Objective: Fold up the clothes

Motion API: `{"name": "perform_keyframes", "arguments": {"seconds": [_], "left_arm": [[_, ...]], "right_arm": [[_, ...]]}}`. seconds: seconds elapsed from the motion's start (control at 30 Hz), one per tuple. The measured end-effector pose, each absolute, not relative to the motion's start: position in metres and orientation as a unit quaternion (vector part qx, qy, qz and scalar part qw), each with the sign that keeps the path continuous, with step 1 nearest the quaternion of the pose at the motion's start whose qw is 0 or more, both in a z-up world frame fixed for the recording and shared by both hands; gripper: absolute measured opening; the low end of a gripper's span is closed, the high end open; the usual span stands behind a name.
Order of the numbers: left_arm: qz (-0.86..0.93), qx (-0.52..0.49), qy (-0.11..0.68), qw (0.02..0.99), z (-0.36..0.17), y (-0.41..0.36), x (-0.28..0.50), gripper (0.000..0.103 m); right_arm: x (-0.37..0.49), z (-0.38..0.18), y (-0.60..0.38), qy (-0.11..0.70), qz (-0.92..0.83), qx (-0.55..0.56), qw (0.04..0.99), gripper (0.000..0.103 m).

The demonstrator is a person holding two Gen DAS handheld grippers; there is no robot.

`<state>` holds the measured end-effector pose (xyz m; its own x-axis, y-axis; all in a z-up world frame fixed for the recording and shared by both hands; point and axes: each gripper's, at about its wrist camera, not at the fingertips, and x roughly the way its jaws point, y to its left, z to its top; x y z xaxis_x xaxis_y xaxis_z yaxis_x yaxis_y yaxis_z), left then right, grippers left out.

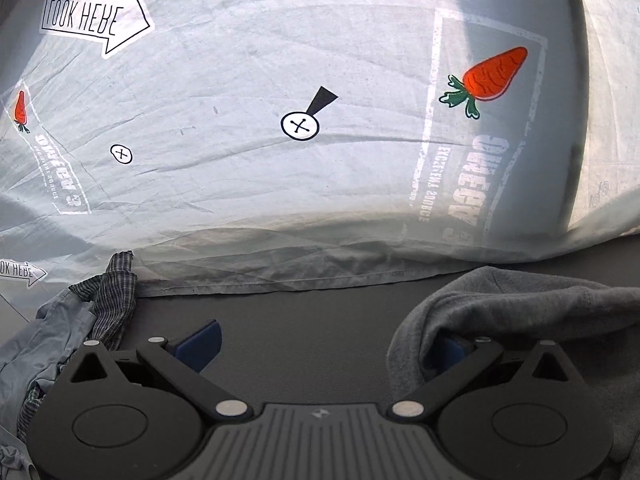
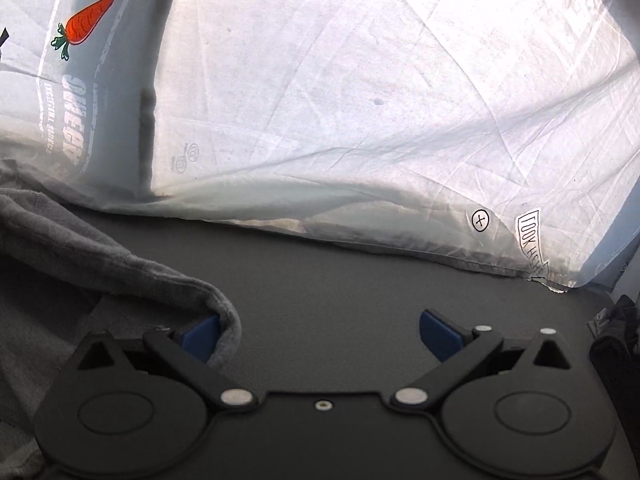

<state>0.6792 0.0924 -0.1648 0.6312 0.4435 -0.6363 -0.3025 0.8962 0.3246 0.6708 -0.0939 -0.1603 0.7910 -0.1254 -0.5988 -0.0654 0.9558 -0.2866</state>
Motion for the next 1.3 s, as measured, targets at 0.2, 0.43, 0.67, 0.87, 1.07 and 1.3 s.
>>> {"name": "perform_keyframes", "arguments": {"seconds": [0.2, 0.43, 0.67, 0.87, 1.07, 1.3], "left_arm": [[0.187, 0.084, 0.338, 0.919, -0.115, 0.088, 0.635, 0.103], [0.139, 0.036, 0.301, 0.943, -0.063, 0.089, 0.561, 0.103], [0.129, 0.045, 0.294, 0.946, -0.055, 0.084, 0.483, 0.103], [0.141, 0.071, 0.320, 0.934, -0.081, 0.078, 0.439, 0.103], [0.129, 0.080, 0.360, 0.921, -0.121, 0.067, 0.415, 0.103], [0.116, 0.165, 0.412, 0.888, -0.172, 0.054, 0.414, 0.103]], "right_arm": [[0.620, -0.103, -0.104, 0.235, -0.034, -0.158, 0.958, 0.103], [0.544, -0.063, -0.111, 0.167, -0.048, -0.182, 0.968, 0.103], [0.477, -0.060, -0.112, 0.138, -0.040, -0.224, 0.964, 0.103], [0.425, -0.061, -0.111, 0.119, -0.030, -0.258, 0.958, 0.103], [0.413, -0.090, -0.109, 0.162, 0.000, -0.287, 0.944, 0.103], [0.399, -0.124, -0.106, 0.211, 0.036, -0.319, 0.923, 0.103]]}}
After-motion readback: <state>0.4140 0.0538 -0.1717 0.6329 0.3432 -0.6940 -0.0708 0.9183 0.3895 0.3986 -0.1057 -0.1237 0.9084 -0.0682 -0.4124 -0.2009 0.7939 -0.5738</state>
